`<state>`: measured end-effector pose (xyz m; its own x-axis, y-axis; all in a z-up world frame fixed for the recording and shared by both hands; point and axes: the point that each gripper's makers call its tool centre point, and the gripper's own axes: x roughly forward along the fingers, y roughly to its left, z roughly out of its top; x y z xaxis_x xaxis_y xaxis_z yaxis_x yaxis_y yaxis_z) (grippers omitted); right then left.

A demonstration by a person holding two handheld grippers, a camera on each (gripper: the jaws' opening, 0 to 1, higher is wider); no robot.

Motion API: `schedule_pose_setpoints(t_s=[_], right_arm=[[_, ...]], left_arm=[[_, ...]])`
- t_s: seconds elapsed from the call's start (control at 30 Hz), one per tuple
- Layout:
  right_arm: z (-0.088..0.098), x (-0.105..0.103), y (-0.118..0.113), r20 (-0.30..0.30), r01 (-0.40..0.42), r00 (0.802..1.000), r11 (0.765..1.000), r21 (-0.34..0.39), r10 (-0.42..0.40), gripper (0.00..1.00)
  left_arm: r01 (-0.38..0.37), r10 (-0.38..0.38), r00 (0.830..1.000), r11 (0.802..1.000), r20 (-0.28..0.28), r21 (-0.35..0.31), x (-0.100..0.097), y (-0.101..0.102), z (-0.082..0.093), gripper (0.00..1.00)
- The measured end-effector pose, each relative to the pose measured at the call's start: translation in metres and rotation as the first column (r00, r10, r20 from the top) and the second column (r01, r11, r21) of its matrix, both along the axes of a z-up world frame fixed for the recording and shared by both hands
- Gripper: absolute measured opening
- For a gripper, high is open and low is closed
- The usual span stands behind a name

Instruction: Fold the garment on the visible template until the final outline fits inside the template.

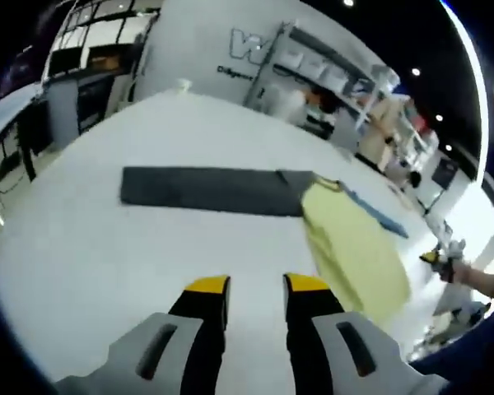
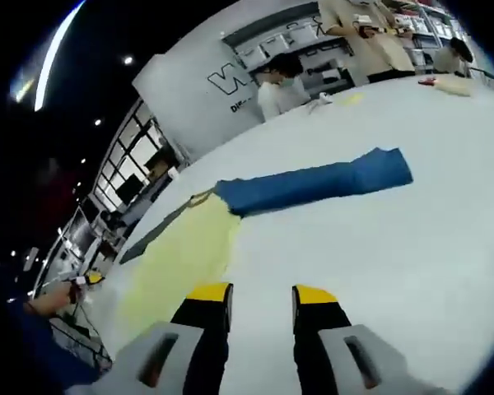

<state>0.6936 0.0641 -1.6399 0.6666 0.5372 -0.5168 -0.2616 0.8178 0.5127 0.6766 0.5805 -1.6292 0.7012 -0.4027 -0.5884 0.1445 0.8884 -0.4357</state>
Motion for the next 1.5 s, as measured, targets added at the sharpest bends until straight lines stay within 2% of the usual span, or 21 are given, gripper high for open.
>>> schedule_pose_setpoints(t_s=[0.07, 0.1, 0.13, 0.2, 0.23, 0.33, 0.4, 0.5, 0.6, 0.73, 0.77, 0.87, 1.17, 1.2, 1.27, 1.37, 1.47, 1.5], right_arm=[[-0.011, -0.016, 0.020, -0.025, -0.055, 0.998, 0.999, -0.002, 0.054, 0.22], [-0.013, -0.018, 0.024, -0.027, -0.062, 0.998, 0.998, 0.001, 0.062, 0.22], [-0.021, -0.021, 0.036, -0.040, -0.077, 0.996, 0.997, 0.018, 0.078, 0.21], [-0.024, -0.022, 0.045, -0.038, -0.086, 0.996, 0.996, 0.021, 0.086, 0.21], [-0.027, -0.023, 0.053, -0.031, -0.107, 0.994, 0.994, 0.002, 0.107, 0.20], [-0.026, -0.023, 0.071, 0.007, -0.173, 0.985, 0.980, -0.095, 0.175, 0.20], [-0.028, -0.025, 0.079, 0.008, -0.208, 0.977, 0.969, -0.133, 0.211, 0.16], [-0.031, -0.019, 0.079, 0.026, -0.212, 0.975, 0.960, -0.184, 0.221, 0.13], [-0.033, -0.020, 0.083, 0.034, -0.253, 0.963, 0.937, -0.242, 0.269, 0.12], [-0.038, -0.024, 0.086, 0.027, -0.310, 0.942, 0.895, -0.320, 0.335, 0.08], [-0.038, -0.024, 0.087, 0.026, -0.312, 0.940, 0.890, -0.332, 0.340, 0.07], [-0.040, -0.027, 0.089, 0.033, -0.342, 0.923, 0.855, -0.391, 0.384, 0.04], [-0.042, -0.020, 0.087, 0.035, -0.336, 0.926, 0.866, -0.370, 0.375, 0.03], [-0.044, -0.024, 0.075, 0.012, -0.387, 0.900, 0.814, -0.433, 0.435, 0.02], [-0.045, -0.027, 0.071, 0.003, -0.399, 0.892, 0.792, -0.462, 0.451, 0.01], [-0.044, -0.024, 0.071, 0.013, -0.391, 0.895, 0.797, -0.459, 0.446, 0.00], [-0.036, -0.018, 0.080, 0.052, -0.353, 0.911, 0.838, -0.415, 0.409, 0.01], [-0.036, -0.017, 0.080, 0.053, -0.353, 0.911, 0.840, -0.411, 0.409, 0.01]], left_arm=[[0.047, -0.048, 0.999, 0.998, -0.026, -0.042, -0.018, -0.028, -0.008, 0.26], [0.053, -0.055, 0.998, 0.997, -0.029, -0.053, -0.020, -0.033, -0.009, 0.25], [0.058, -0.062, 0.997, 0.992, -0.034, -0.110, -0.028, -0.053, -0.011, 0.26], [0.065, -0.072, 0.996, 0.989, -0.046, -0.135, -0.033, -0.064, -0.014, 0.25], [0.070, -0.077, 0.996, 0.990, -0.049, -0.126, -0.039, -0.074, -0.016, 0.25], [0.089, -0.095, 0.995, 0.988, -0.042, -0.130, -0.045, -0.084, -0.014, 0.24], [0.088, -0.094, 0.995, 0.987, -0.035, -0.133, -0.048, -0.086, -0.010, 0.24], [0.087, -0.091, 0.995, 0.986, -0.025, -0.139, -0.050, -0.082, -0.009, 0.23], [0.075, -0.078, 0.997, 0.988, -0.016, -0.134, -0.050, -0.079, -0.006, 0.23], [0.058, -0.060, 0.998, 0.987, -0.012, -0.147, -0.055, -0.078, -0.003, 0.22], [0.056, -0.059, 0.998, 0.988, -0.014, -0.145, -0.056, -0.074, -0.004, 0.22], [0.054, -0.057, 0.998, 0.990, -0.018, -0.132, -0.063, -0.073, -0.006, 0.22], [0.037, -0.041, 0.999, 0.988, -0.025, -0.152, -0.071, -0.073, -0.006, 0.21], [0.027, -0.031, 0.999, 0.988, -0.020, -0.153, -0.072, -0.070, -0.005, 0.21], [0.026, -0.029, 0.999, 0.988, -0.019, -0.149, -0.073, -0.069, -0.005, 0.21], [0.019, -0.022, 1.000, 0.989, -0.017, -0.147, -0.073, -0.064, -0.005, 0.20], [0.009, -0.012, 1.000, 0.989, -0.018, -0.147, -0.075, -0.063, -0.005, 0.20], [0.007, -0.010, 1.000, 0.989, -0.019, -0.147, -0.076, -0.063, -0.005, 0.20]])
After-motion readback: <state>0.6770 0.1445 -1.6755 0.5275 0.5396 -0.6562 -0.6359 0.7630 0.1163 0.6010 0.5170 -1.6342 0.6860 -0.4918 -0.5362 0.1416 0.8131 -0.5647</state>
